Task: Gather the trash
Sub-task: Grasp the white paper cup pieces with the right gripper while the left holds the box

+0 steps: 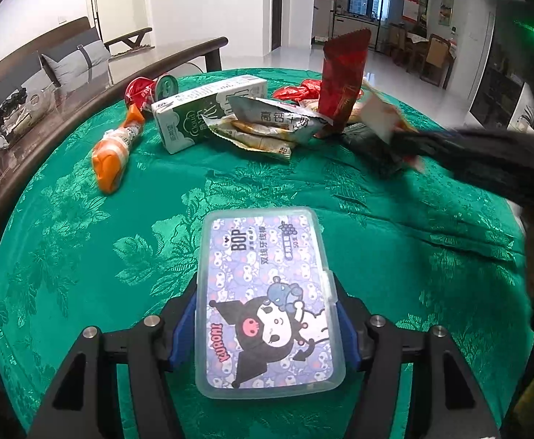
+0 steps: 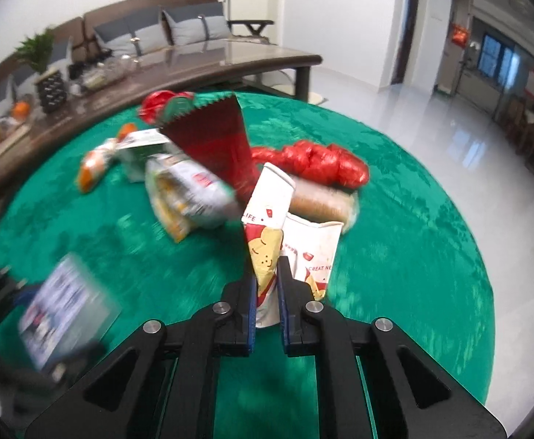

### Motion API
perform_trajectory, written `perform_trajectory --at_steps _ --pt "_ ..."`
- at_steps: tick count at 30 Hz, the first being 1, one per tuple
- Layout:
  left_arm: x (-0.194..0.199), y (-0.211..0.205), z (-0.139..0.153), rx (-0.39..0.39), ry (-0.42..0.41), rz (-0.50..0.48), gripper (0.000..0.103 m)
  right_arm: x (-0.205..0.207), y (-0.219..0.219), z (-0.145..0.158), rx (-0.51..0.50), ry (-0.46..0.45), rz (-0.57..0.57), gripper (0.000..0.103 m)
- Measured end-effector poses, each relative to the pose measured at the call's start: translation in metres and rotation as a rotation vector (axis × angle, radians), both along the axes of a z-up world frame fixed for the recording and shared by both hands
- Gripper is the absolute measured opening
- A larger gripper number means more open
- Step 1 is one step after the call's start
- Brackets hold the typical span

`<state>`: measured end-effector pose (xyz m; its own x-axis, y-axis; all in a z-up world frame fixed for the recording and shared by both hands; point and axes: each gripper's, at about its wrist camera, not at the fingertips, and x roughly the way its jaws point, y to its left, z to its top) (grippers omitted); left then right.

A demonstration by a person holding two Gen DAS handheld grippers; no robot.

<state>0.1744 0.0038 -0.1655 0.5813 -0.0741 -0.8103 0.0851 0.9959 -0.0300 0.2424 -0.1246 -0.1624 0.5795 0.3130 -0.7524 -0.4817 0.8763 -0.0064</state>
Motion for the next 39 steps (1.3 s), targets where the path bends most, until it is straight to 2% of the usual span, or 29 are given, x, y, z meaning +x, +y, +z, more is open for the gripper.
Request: perform_trajectory --at_steps 3,5,7,9,10,13,15,16,17,19,20,25,27,31,34,36,38,39 --pt "-0.001 0.001 0.000 -0.004 0.004 0.004 0.065 -0.023 -0.025 0.005 0.165 0.120 0.052 0.008" --pt "-0.003 0.003 0.000 -0.012 0.006 0.010 0.065 -0.035 -0.052 -0.002 0.349 0.276 0.091 0.008" --pt "-0.005 0.003 0.000 -0.017 0.006 0.017 0.065 -0.038 -0.072 -0.015 0.466 0.381 0.092 0.009" --pt "-0.005 0.003 0.000 -0.015 0.004 0.024 0.065 -0.038 -0.094 -0.029 0.521 0.434 0.052 0.010" --pt "-0.006 0.003 0.000 -0.014 0.004 0.027 0.065 -0.037 -0.103 -0.033 0.534 0.445 0.031 0.015" --pt "-0.006 0.003 0.000 -0.015 0.002 0.032 0.065 -0.033 -0.130 -0.036 0.538 0.434 -0.047 0.015" --pt "-0.006 0.003 0.000 -0.016 0.002 0.033 0.065 -0.033 -0.138 -0.034 0.507 0.405 -0.076 0.017" --pt "-0.005 0.003 0.000 -0.017 0.003 0.035 0.066 -0.033 -0.140 -0.031 0.469 0.379 -0.090 0.025" --pt "-0.005 0.003 0.000 -0.017 0.002 0.037 0.066 -0.033 -0.141 -0.028 0.426 0.349 -0.100 0.040" --pt "-0.004 0.003 -0.001 -0.014 0.002 0.039 0.067 -0.038 -0.137 -0.021 0.355 0.292 -0.095 0.060" --pt "-0.004 0.003 -0.001 -0.013 0.001 0.039 0.067 -0.040 -0.139 -0.019 0.334 0.275 -0.080 0.064" --pt "-0.003 0.003 -0.001 -0.011 0.005 0.038 0.069 -0.043 -0.115 -0.018 0.157 0.175 -0.017 0.072" --pt "-0.003 0.003 0.000 -0.014 0.013 0.035 0.069 -0.043 -0.109 -0.017 0.100 0.140 -0.011 0.072" --pt "-0.004 0.008 0.001 -0.042 0.020 0.031 0.069 -0.051 -0.100 -0.003 0.106 0.097 0.075 0.072" --pt "-0.005 0.008 0.001 -0.043 0.022 0.025 0.069 -0.059 -0.082 -0.006 -0.045 0.047 0.141 0.069" --pt "-0.006 0.008 0.001 -0.045 0.023 0.024 0.069 -0.058 -0.074 -0.017 -0.144 0.019 0.135 0.056" --pt "-0.006 0.008 0.002 -0.046 0.024 0.024 0.066 -0.053 -0.074 -0.020 -0.156 0.009 0.104 0.015" --pt "-0.007 0.008 0.003 -0.050 0.021 0.022 0.062 -0.050 -0.076 -0.019 -0.136 0.009 0.086 0.012"
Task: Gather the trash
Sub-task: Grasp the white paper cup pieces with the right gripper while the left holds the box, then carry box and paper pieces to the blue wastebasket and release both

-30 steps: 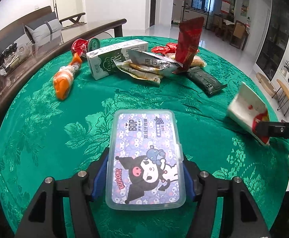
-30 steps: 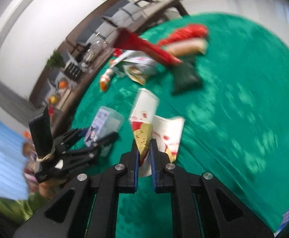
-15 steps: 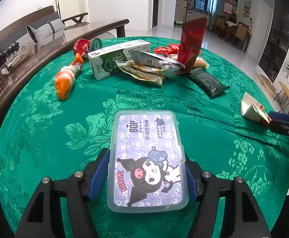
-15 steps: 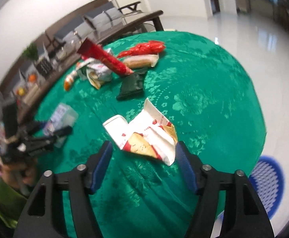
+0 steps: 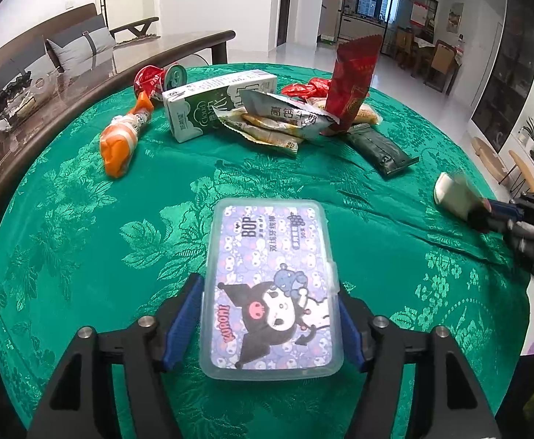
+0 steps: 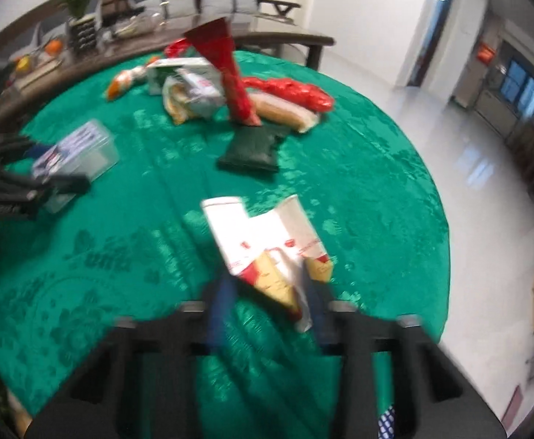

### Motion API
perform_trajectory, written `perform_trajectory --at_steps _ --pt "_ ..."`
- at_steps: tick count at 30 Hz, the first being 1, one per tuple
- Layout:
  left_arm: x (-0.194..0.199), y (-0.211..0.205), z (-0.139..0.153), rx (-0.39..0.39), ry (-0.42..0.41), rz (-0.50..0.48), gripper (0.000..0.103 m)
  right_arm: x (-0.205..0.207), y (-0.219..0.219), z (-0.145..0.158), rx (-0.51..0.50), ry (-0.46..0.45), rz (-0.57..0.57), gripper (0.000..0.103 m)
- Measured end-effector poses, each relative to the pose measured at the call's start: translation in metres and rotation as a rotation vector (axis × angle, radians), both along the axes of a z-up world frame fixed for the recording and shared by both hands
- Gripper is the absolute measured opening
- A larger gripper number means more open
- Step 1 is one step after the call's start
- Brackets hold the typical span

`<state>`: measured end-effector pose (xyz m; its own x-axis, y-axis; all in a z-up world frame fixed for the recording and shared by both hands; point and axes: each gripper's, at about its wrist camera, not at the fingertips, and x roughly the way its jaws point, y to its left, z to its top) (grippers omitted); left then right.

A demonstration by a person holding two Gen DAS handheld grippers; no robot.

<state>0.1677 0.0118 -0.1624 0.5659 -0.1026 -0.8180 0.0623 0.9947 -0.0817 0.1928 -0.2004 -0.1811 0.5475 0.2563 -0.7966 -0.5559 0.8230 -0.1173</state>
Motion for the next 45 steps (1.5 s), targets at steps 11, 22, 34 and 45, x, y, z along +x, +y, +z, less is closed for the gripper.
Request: perform_trajectory --at_steps 11,22,34,45 --pt "-0.007 -0.017 0.013 -0.096 -0.017 -0.052 0.061 0.006 -0.030 0.025 0.299 0.094 -0.076 0.007" --pt "-0.018 -0.063 0.031 -0.084 -0.042 -0.066 0.061 -0.006 -0.038 0.031 0.292 0.081 -0.075 0.007" --pt "-0.030 -0.107 0.048 0.034 -0.081 -0.066 0.061 -0.018 -0.052 0.038 0.314 0.076 -0.076 0.007" --pt "-0.034 -0.135 0.058 0.083 -0.112 -0.091 0.061 -0.022 -0.077 0.040 0.349 0.080 -0.111 0.007"
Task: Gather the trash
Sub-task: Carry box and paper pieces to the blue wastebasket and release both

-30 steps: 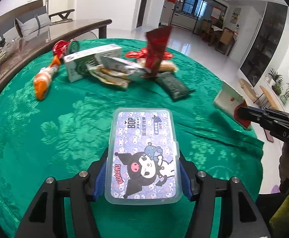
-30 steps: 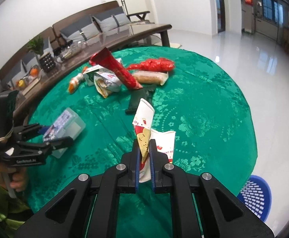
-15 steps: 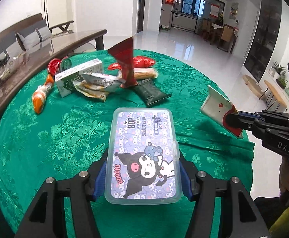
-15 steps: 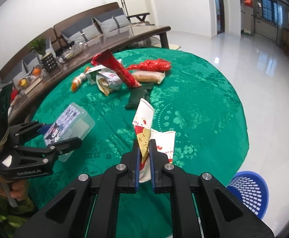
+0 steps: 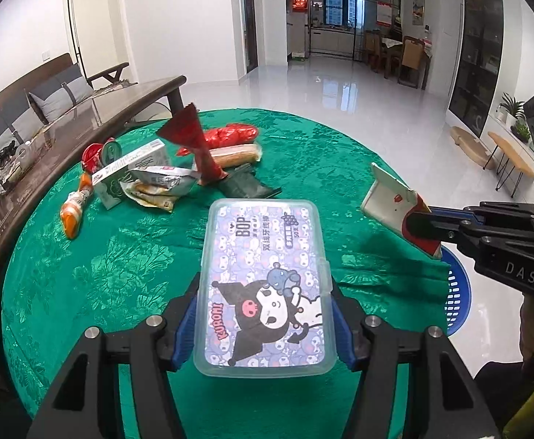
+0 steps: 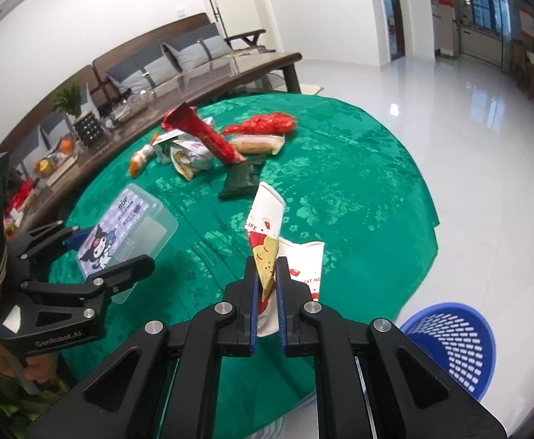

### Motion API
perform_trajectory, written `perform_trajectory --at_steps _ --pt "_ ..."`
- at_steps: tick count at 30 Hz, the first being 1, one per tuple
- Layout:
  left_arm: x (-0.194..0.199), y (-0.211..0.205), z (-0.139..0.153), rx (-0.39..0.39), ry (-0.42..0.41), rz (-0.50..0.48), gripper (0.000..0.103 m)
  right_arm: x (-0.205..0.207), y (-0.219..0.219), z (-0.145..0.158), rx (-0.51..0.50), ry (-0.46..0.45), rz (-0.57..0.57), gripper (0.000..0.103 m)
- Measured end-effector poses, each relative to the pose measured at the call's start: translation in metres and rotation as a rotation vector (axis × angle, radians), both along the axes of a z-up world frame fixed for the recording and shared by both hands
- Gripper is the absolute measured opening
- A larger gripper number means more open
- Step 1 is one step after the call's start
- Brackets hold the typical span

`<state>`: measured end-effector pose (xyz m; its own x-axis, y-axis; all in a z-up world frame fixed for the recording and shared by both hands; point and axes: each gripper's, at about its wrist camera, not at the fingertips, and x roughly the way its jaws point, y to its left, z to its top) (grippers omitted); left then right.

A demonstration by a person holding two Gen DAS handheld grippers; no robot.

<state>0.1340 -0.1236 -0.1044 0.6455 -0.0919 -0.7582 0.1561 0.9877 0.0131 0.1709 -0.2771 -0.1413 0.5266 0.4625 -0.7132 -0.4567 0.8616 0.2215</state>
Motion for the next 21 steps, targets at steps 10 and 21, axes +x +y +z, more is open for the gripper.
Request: perform_trajectory --at_steps 10,21 --pt "0.024 -0.058 0.007 -0.149 0.079 -0.137 0.061 0.008 -0.060 0.010 0.055 -0.003 -0.147 0.007" --pt "0.055 -0.194 -0.020 -0.269 0.213 -0.408 0.061 0.018 -0.210 -0.015 0.034 0.129 -0.483 0.007"
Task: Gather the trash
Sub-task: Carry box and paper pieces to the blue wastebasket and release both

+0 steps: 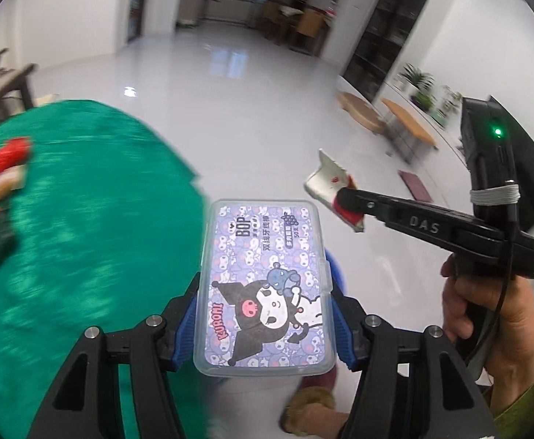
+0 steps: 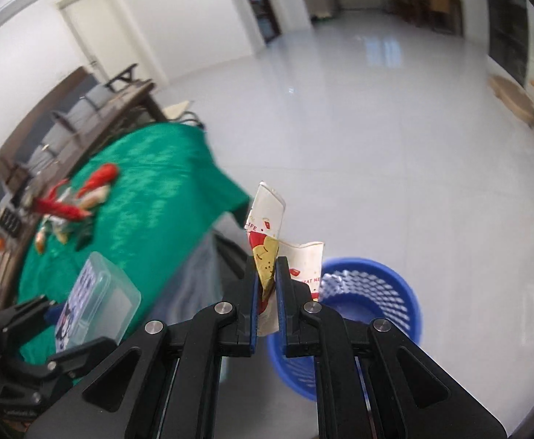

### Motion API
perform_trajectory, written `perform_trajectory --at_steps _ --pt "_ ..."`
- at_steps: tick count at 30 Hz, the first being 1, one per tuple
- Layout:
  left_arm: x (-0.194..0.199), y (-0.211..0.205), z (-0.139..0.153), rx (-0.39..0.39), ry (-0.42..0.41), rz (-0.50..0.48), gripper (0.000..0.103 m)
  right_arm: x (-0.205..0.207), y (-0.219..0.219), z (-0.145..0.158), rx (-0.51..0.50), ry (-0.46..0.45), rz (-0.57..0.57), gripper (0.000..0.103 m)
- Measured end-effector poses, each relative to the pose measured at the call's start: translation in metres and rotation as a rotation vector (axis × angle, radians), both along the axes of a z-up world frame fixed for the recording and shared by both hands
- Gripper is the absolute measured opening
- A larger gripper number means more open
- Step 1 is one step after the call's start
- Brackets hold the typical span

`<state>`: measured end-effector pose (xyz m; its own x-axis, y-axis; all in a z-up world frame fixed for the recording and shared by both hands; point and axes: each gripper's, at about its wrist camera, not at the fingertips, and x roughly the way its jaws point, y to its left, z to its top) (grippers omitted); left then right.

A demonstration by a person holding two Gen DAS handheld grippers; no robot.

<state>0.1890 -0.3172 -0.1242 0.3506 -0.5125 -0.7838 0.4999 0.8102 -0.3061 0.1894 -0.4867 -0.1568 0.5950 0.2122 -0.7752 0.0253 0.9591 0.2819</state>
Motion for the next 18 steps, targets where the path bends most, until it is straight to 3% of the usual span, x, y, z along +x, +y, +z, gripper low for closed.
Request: perform_trajectory --at_steps 9,12,13,15,16,18 --pt "0.026 -0.084 -0.047 0.032 0.044 -0.094 0.062 0.002 -0.075 -0.033 0.091 0.074 -0.154 0.007" --pt "0.032 -0.105 -0.062 0.036 0.045 -0.133 0.063 0.004 -0.090 -0.043 0.142 0.088 -0.187 0.013" --pt "0.034 -0.109 -0.068 0.043 0.047 -0.136 0.068 0.005 -0.094 -0.047 0.155 0.093 -0.204 0.014" --pt "0.042 -0.119 -0.081 0.058 0.052 -0.130 0.071 0.004 -0.101 -0.051 0.166 0.101 -0.230 0.036" --pt "0.047 -0.124 -0.087 0.064 0.060 -0.121 0.071 0.002 -0.104 -0.051 0.170 0.098 -0.248 0.053" --pt "0.053 -0.126 -0.091 0.060 0.074 -0.105 0.071 -0.002 -0.110 -0.046 0.175 0.078 -0.274 0.057"
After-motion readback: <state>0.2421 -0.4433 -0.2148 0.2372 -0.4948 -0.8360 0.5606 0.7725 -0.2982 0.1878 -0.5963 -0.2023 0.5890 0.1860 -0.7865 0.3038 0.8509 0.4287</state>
